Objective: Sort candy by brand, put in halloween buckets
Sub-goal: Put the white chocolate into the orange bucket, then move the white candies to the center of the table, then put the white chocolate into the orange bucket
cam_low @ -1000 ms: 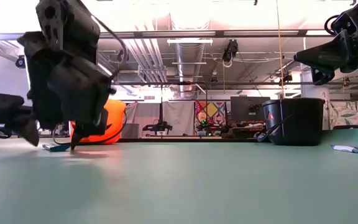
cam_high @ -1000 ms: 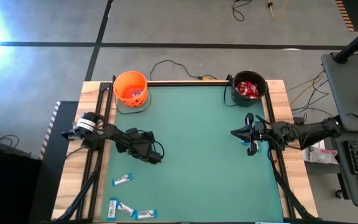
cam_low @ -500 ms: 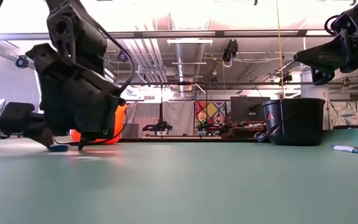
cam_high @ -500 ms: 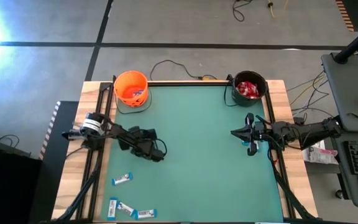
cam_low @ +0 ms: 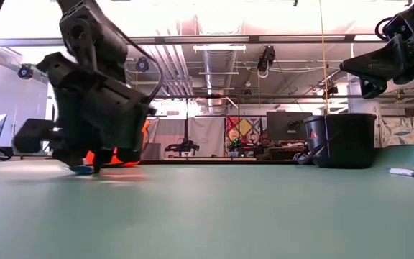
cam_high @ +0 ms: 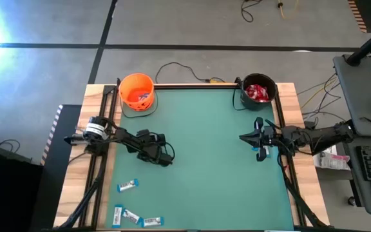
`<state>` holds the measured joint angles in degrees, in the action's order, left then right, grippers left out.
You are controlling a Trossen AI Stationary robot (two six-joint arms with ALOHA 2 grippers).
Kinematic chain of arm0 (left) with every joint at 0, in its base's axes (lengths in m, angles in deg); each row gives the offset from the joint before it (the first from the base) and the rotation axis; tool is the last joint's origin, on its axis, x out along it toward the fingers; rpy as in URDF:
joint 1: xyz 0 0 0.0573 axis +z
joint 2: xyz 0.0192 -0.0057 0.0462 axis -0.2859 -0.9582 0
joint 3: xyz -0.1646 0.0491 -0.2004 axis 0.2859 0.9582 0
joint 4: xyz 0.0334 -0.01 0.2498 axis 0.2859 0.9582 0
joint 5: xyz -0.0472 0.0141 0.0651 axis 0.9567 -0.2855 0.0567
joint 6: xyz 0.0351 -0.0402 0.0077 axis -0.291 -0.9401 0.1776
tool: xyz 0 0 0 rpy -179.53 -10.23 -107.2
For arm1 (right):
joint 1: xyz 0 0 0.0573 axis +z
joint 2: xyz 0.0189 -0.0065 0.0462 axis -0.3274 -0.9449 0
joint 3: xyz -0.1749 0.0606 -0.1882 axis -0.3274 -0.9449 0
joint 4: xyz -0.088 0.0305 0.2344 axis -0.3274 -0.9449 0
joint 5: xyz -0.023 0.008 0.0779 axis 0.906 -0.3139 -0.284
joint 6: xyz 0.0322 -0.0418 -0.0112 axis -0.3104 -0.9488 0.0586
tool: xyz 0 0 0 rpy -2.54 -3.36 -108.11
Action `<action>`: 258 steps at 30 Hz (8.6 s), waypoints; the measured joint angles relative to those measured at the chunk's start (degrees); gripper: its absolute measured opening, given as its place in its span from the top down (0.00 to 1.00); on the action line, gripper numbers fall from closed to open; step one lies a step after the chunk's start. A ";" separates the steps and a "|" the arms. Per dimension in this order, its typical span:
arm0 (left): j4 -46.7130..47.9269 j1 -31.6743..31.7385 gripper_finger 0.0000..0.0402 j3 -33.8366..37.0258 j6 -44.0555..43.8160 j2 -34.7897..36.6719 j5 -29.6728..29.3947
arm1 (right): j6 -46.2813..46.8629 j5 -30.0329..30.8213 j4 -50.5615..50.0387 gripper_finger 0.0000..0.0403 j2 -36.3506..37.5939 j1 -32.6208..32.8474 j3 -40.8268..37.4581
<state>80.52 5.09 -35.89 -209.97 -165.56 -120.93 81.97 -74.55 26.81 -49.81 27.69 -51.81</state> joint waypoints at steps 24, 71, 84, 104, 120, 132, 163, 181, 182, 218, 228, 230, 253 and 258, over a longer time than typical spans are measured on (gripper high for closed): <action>18.22 21.31 0.76 -19.73 44.92 27.82 -12.84 | 0.00 0.00 -0.01 0.98 -0.11 0.00 0.00; 10.82 29.01 0.37 -41.68 88.74 23.42 10.27 | 0.00 0.01 0.01 0.98 -0.22 0.01 0.00; -40.13 4.70 0.37 -25.83 82.12 5.34 9.17 | 0.00 0.00 0.01 0.98 -0.31 0.00 -0.02; -10.27 -0.95 0.42 -28.47 64.61 -6.49 10.57 | 0.00 -0.02 0.01 0.98 -0.31 0.02 -0.02; -11.20 -5.18 0.42 -27.85 66.28 1.49 6.27 | 0.00 -0.06 0.01 0.98 -0.33 0.02 -0.02; -85.73 -2.28 0.42 -30.15 101.71 -14.92 5.47 | -26.34 0.10 2.46 0.98 -0.30 0.02 0.62; -77.64 7.37 0.42 -76.36 103.87 -50.88 5.78 | 28.99 3.08 -31.71 0.98 -17.67 0.02 18.24; -24.01 2.27 0.42 -79.72 98.23 -42.95 -1.90 | 40.01 -3.39 -43.36 0.98 -34.96 0.02 26.95; -19.21 1.55 0.42 -79.70 97.10 -42.09 -3.63 | 41.26 -3.45 -44.10 0.98 -35.82 0.02 26.95; 1.59 -11.93 0.42 -59.44 78.01 -20.63 10.20 | 26.55 -6.88 -13.02 0.98 -68.20 5.72 36.63; -19.42 -9.66 0.42 -57.65 102.99 -21.15 13.10 | 35.30 1.28 -27.85 0.98 -57.43 19.69 33.76; -16.82 -7.72 0.42 -59.59 112.15 -21.14 17.52 | 37.08 1.57 -28.28 0.98 -56.80 22.66 33.57; -25.64 11.57 0.42 -56.98 155.18 -20.75 57.84 | 56.32 21.15 -28.58 0.98 -59.87 38.07 33.40; -40.89 13.33 0.42 -48.71 156.04 -21.06 69.43 | 57.87 22.84 -28.60 0.98 -59.87 35.99 33.40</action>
<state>39.63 18.42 -84.60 -53.94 -186.63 -51.50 139.84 -51.71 -1.79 -109.68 63.68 -18.41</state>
